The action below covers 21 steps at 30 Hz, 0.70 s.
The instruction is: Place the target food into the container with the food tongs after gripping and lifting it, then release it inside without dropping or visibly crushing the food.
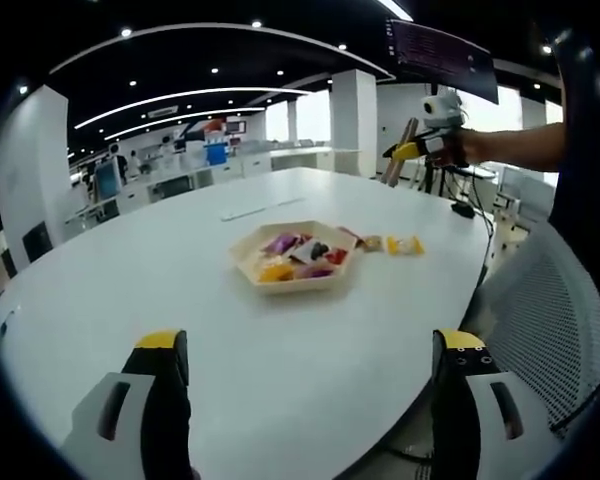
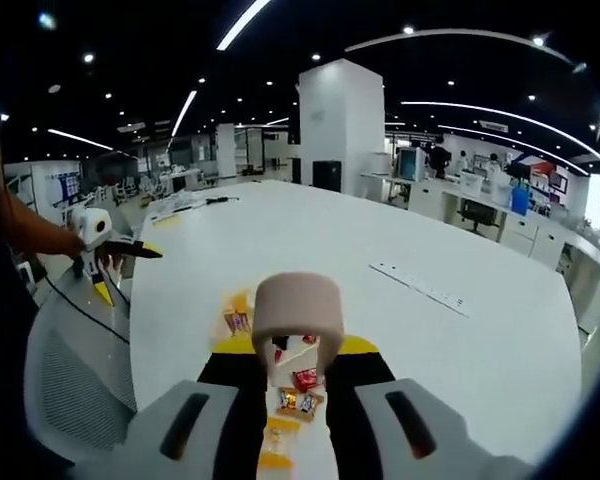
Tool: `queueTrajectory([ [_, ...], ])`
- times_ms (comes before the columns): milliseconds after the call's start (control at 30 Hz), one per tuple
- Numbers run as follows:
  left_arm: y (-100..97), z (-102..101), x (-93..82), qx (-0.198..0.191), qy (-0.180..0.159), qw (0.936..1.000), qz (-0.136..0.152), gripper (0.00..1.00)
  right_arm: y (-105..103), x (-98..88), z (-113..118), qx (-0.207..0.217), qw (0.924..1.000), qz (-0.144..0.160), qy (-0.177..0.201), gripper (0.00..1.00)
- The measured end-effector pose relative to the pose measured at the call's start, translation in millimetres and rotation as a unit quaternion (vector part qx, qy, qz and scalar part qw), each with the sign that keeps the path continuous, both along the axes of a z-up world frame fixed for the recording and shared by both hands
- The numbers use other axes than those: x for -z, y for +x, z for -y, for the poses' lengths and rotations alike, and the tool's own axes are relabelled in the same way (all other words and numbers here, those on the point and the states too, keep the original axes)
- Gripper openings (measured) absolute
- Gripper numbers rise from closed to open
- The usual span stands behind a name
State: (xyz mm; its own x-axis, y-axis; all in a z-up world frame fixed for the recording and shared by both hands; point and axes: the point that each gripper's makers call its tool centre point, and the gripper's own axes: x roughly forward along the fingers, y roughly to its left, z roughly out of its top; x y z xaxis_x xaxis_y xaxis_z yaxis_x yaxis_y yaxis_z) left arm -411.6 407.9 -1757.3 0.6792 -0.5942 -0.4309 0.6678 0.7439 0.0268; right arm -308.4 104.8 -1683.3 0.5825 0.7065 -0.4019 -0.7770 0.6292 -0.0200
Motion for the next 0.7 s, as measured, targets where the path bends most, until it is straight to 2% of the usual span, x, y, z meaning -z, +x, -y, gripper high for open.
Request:
queueTrajectory([
  [200, -0.7, 0, 1.7, 0.002, 0.003, 1.0000, -0.003, 0.98, -9, 17.2, 5, 0.011, 0.9995, -0.023, 0.018, 0.20],
  [400, -0.3, 0, 1.6, 0.001, 0.002, 1.0000, -0.003, 0.97, -18, 45.7, 10, 0.018, 0.9985, -0.050, 0.012, 0.20],
  [700, -0.3, 0, 0.9, -0.001, 0.000, 1.0000, -0.004, 0.97, -25, 70.0, 11, 0.030, 0.9974, -0.065, 0.013, 0.21],
])
